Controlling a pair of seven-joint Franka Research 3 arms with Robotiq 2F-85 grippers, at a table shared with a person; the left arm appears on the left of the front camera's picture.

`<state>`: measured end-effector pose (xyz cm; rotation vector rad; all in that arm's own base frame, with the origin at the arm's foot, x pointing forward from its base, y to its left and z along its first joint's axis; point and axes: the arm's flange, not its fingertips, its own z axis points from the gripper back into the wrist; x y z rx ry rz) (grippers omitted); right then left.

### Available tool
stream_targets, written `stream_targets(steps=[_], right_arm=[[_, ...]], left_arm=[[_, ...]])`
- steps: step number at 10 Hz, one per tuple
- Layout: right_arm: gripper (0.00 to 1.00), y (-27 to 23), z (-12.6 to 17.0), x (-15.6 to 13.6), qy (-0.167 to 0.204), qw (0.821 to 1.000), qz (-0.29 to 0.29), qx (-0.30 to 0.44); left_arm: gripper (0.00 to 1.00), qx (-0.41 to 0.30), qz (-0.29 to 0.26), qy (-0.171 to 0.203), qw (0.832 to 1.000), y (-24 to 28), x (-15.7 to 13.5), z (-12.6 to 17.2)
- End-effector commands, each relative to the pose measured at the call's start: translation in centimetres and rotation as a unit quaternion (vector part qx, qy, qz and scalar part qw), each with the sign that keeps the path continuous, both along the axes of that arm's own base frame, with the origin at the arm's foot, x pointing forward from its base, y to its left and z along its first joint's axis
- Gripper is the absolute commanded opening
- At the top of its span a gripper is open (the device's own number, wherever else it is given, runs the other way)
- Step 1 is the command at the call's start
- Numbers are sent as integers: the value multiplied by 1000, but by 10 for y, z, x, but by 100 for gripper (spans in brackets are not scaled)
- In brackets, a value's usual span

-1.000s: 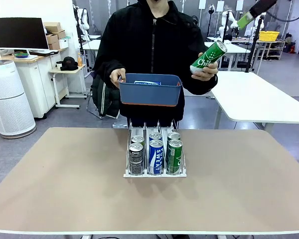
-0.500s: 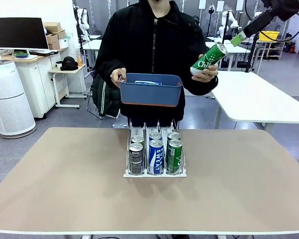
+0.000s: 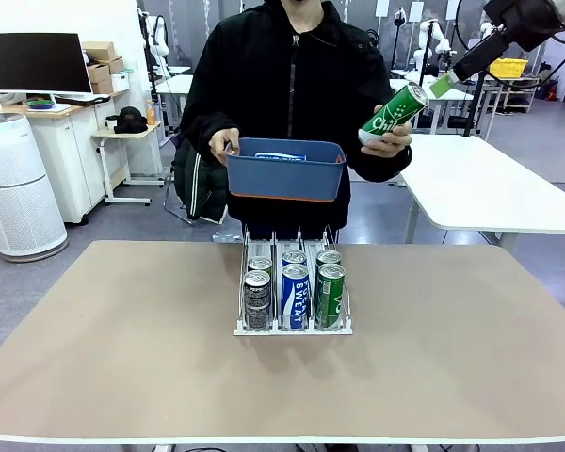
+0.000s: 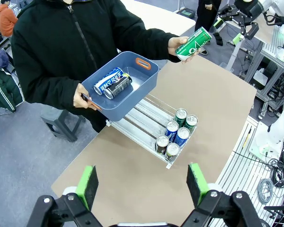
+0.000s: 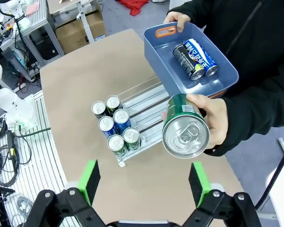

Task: Fill the beverage cans into the dispenser.
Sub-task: Pick up the Sprite handed by the human.

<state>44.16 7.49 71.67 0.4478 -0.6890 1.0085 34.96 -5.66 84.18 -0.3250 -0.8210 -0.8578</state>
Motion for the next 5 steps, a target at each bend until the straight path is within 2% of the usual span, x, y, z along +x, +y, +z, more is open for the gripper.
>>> stream_targets(steps=[1, 5], right_arm=[[100, -1, 1, -2, -2, 1000, -1, -5], [100, -1, 1, -2, -2, 1000, -1, -5]], left_arm=[[100, -12, 1, 2, 1000, 0, 0, 1], [100, -12, 1, 2, 1000, 0, 0, 1]])
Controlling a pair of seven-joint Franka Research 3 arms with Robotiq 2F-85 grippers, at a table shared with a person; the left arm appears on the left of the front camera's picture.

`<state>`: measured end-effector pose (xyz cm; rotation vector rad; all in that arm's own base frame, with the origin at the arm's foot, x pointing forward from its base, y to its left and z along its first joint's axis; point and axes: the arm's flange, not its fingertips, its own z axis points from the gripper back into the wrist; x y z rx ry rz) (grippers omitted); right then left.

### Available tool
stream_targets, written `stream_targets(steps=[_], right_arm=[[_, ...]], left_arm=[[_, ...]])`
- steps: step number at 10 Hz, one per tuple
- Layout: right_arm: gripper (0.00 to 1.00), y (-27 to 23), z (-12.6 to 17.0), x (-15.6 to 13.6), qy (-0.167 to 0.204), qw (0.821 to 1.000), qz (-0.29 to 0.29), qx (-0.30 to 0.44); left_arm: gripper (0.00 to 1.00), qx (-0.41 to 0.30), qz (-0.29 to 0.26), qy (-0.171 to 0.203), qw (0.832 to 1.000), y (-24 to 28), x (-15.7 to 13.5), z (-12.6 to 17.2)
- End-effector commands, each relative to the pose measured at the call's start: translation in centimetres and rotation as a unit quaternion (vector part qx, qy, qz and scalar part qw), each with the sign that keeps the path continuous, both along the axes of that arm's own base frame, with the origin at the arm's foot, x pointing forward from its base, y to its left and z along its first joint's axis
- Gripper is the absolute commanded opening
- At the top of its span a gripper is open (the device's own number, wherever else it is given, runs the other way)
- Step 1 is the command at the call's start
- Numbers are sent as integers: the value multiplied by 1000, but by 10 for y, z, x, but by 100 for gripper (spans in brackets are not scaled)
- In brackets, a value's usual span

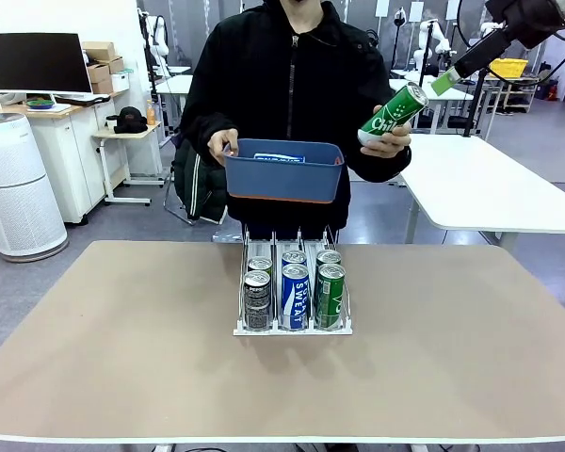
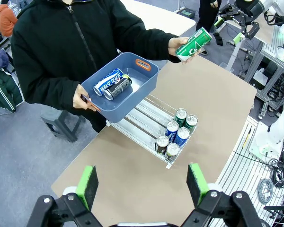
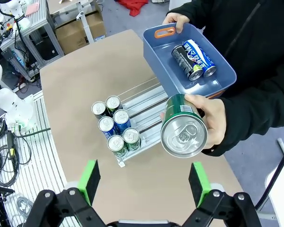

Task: Fill the beverage cans into the dispenser.
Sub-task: Pick up the Sprite handed by the human.

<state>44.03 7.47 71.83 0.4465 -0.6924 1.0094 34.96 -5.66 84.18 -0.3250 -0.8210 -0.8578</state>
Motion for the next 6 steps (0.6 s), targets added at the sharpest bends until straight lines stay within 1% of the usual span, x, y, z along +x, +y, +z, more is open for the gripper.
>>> stream_targets(steps=[1, 3, 6], right_arm=[[100, 0, 0, 0, 0, 1000, 0, 0], [100, 2, -12, 12, -23, 1000, 3, -11], [100, 6, -20, 31, -29, 999, 8, -18]], left_arm=[[100, -12, 1, 2, 1000, 0, 0, 1], [100, -12, 1, 2, 1000, 0, 0, 1], [100, -12, 1, 2, 1000, 0, 0, 1]])
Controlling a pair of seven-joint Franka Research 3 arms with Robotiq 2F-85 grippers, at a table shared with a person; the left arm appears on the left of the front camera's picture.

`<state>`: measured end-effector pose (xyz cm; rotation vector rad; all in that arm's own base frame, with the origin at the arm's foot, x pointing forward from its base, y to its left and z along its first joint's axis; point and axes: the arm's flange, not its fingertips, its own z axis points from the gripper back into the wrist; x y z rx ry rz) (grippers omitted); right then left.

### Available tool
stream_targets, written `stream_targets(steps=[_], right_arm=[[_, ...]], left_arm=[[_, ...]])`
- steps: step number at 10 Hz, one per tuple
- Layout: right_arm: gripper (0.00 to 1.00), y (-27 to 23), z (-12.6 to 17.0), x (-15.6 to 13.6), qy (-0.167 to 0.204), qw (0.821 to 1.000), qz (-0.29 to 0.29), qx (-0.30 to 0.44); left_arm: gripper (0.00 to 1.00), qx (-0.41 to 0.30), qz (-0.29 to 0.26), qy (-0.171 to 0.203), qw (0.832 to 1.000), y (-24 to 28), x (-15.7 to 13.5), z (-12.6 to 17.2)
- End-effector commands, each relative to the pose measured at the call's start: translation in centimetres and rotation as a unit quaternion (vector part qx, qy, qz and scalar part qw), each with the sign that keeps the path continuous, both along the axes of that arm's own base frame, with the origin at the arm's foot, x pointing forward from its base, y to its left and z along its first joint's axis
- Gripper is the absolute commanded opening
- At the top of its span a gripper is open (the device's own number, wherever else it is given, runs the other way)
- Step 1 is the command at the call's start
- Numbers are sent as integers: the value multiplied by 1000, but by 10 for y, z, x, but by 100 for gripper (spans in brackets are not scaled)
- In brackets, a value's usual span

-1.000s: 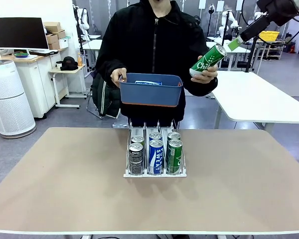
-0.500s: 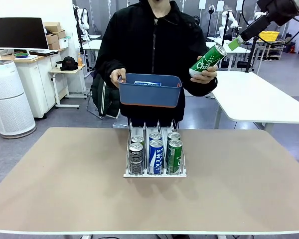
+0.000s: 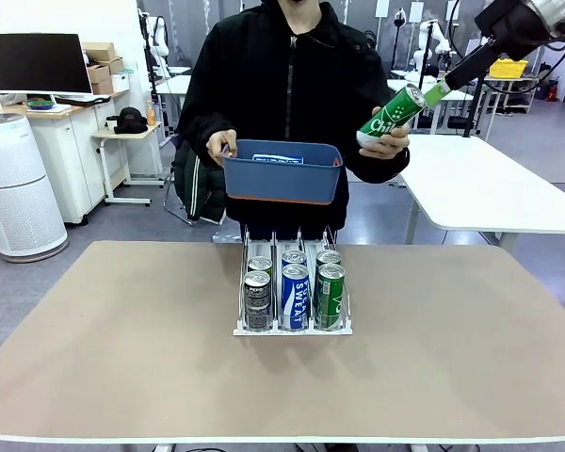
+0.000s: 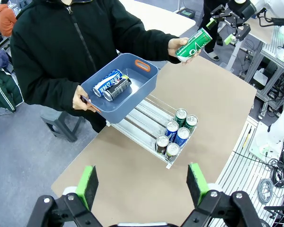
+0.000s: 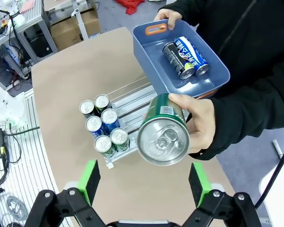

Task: Fill the beverage cans into the dispenser.
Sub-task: Pick up the Sprite handed by the human.

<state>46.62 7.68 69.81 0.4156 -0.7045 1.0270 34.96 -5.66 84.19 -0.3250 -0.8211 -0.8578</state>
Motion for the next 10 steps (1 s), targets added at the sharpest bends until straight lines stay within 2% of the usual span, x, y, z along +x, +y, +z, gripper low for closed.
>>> stream_targets(steps=[1, 4, 10], right_arm=[[100, 3, 0, 10, -13, 1000, 5, -12], [100, 12, -12, 23, -24, 1000, 4, -11], [100, 29, -15, 37, -39, 999, 29, -20]], left_arm=[[100, -12, 1, 2, 1000, 0, 0, 1], [100, -12, 1, 2, 1000, 0, 0, 1], [100, -12, 1, 2, 1000, 0, 0, 1]])
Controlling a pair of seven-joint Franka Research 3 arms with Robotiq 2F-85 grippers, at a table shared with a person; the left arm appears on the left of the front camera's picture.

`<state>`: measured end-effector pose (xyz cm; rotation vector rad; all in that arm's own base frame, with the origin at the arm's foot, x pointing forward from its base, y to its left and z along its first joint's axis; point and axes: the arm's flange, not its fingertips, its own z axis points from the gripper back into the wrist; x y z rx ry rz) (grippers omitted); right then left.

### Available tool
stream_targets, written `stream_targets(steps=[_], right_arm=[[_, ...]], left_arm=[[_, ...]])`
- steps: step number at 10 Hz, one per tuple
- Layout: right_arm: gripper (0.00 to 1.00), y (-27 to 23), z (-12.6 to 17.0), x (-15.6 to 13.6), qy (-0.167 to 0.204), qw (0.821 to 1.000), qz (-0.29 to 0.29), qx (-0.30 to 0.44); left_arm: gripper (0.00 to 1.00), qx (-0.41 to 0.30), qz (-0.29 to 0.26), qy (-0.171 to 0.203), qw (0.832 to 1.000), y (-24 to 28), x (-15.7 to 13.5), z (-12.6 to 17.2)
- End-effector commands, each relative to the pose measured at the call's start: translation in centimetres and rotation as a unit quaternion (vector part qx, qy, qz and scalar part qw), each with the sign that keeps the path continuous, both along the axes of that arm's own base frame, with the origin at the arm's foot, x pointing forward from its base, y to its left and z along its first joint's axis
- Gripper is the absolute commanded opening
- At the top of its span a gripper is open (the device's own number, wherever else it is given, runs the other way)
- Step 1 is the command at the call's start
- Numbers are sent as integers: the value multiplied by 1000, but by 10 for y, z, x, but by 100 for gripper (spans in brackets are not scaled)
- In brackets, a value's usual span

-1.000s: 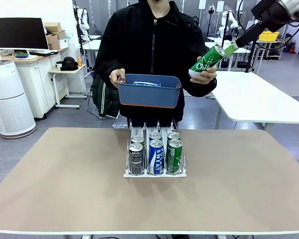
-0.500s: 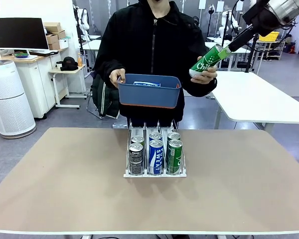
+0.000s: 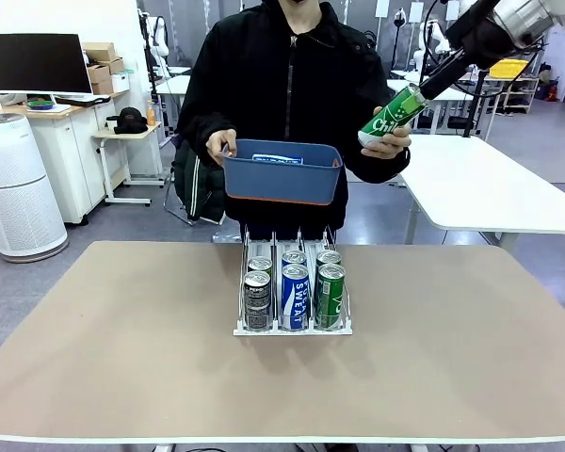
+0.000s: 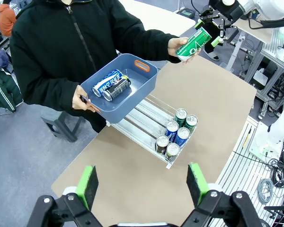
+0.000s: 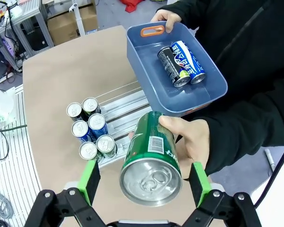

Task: Fill the beverage cans into the dispenser.
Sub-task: Pick up the Sprite handed by the human.

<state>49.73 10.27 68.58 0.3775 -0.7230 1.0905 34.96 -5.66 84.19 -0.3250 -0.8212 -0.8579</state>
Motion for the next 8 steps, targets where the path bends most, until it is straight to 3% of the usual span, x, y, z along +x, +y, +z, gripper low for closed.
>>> stream_targets(steps=[1, 6, 8], right_arm=[[100, 7, -4, 5, -16, 1000, 5, -4], [100, 13, -10, 13, -8, 1000, -20, -15], [100, 9, -8, 10, 1, 1000, 0, -4]], left_arm=[[100, -12, 1, 2, 1000, 0, 0, 1], [100, -12, 1, 2, 1000, 0, 0, 1], [100, -12, 1, 2, 1000, 0, 0, 1]])
